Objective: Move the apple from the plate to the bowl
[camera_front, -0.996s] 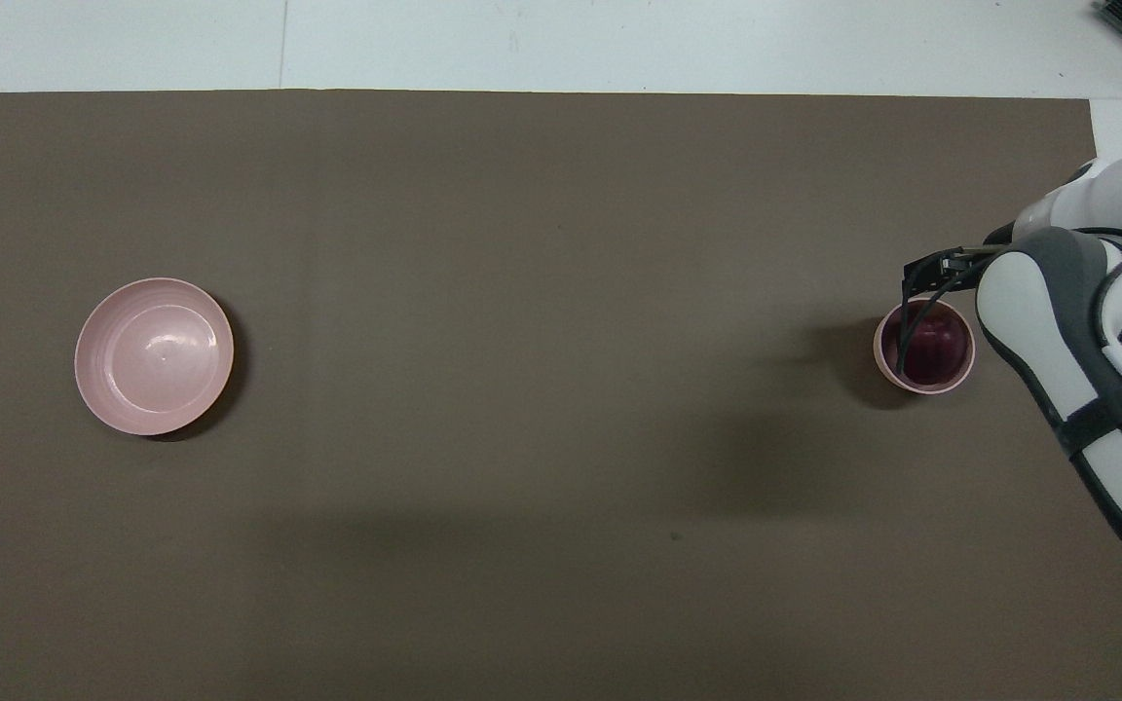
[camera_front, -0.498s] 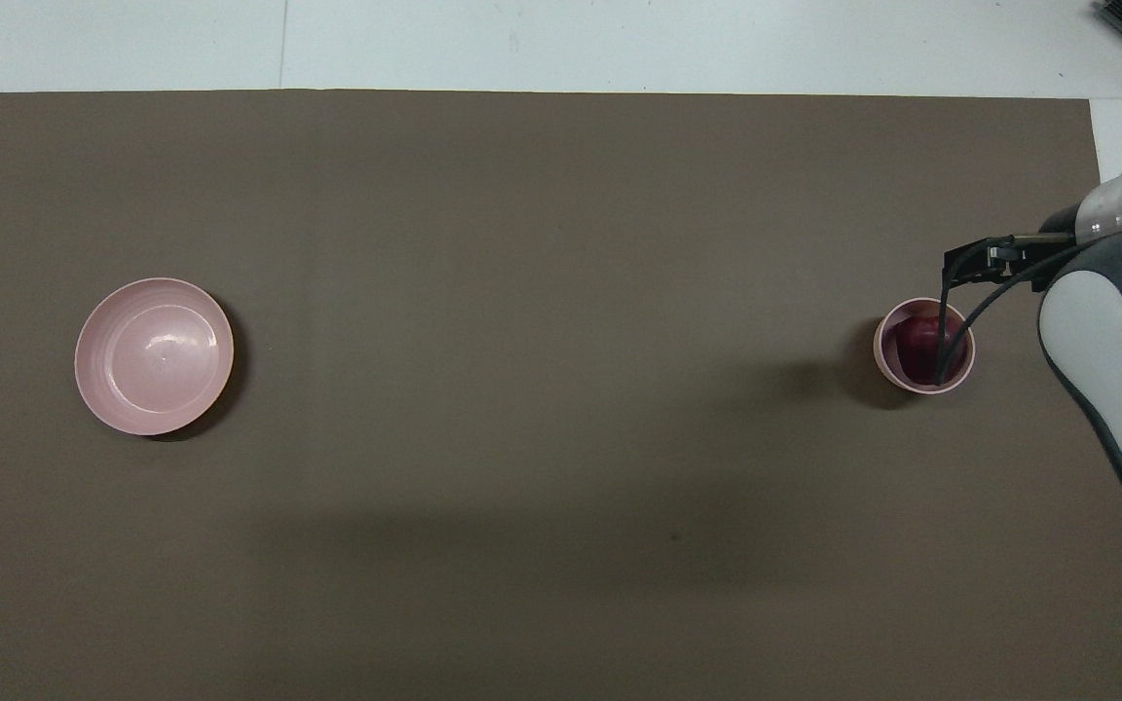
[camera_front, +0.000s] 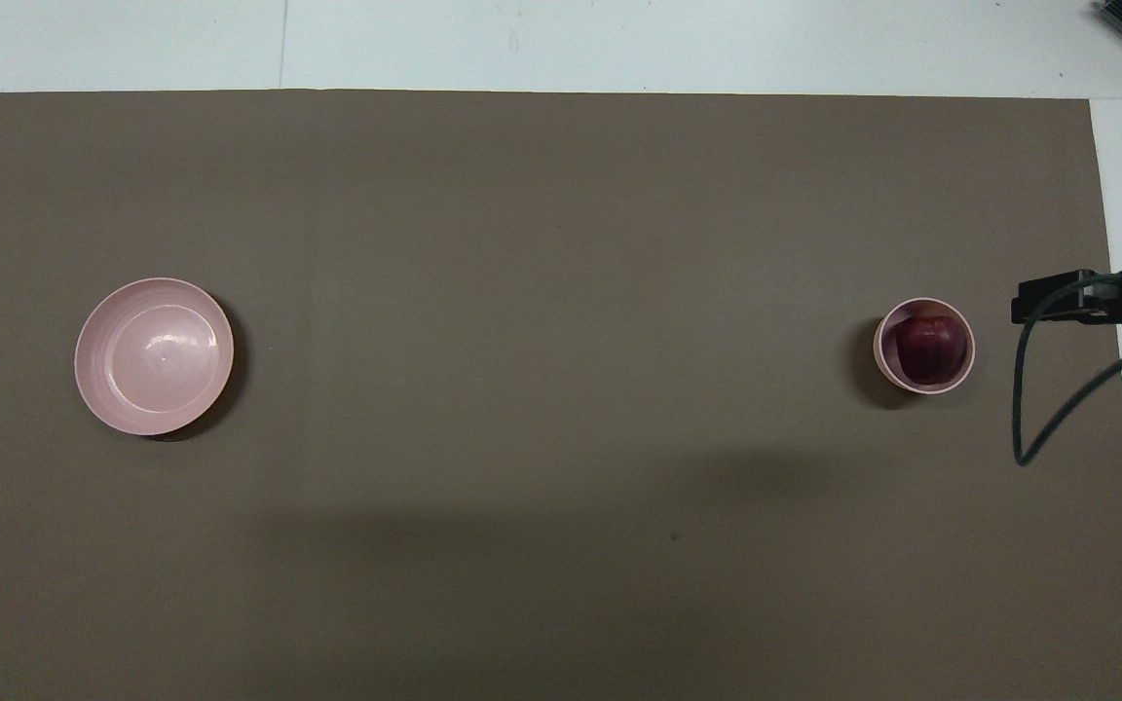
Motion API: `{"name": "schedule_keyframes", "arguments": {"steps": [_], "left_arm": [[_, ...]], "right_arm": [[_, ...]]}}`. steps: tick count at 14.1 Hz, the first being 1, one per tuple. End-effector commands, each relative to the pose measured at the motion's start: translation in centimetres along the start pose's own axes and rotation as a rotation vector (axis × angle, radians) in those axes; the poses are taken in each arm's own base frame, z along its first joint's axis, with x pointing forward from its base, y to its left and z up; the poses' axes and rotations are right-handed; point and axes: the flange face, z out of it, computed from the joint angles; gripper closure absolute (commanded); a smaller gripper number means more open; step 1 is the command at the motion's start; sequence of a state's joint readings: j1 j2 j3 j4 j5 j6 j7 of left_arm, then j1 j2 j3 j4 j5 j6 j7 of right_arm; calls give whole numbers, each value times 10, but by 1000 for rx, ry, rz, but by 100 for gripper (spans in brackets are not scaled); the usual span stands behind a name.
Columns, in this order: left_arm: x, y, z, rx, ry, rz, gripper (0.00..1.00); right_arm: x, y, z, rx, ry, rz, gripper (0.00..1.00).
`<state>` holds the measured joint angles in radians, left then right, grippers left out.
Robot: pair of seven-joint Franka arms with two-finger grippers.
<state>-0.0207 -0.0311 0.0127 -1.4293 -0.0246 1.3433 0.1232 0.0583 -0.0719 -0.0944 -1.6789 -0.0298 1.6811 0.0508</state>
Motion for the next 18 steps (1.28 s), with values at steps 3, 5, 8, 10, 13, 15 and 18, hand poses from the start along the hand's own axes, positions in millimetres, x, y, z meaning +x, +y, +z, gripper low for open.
{"name": "schedule_keyframes", "arguments": {"steps": [3,5,8,10,13,15,18], "left_arm": [[-8,-2,0,20,17,6,0],[-7,-2,0,25,20,5,0],[-6,-3,0,38,26,1,0],[-6,-4,-1,43,30,0,0],[-6,-4,-1,43,28,0,0],[-6,-4,-1,42,27,-1,0],[-6,-3,0,40,22,-1,0]], "right_arm": [[-24,13,-62,-24,-63,27,0],[-34,20,-64,-3,-99,35,0],[-52,26,-60,6,-119,21,0],[-50,33,-60,7,-97,-12,0],[-48,35,-60,7,-85,-20,0],[-48,33,-61,8,-94,-21,0],[-48,33,-61,6,-91,-32,0]]}}
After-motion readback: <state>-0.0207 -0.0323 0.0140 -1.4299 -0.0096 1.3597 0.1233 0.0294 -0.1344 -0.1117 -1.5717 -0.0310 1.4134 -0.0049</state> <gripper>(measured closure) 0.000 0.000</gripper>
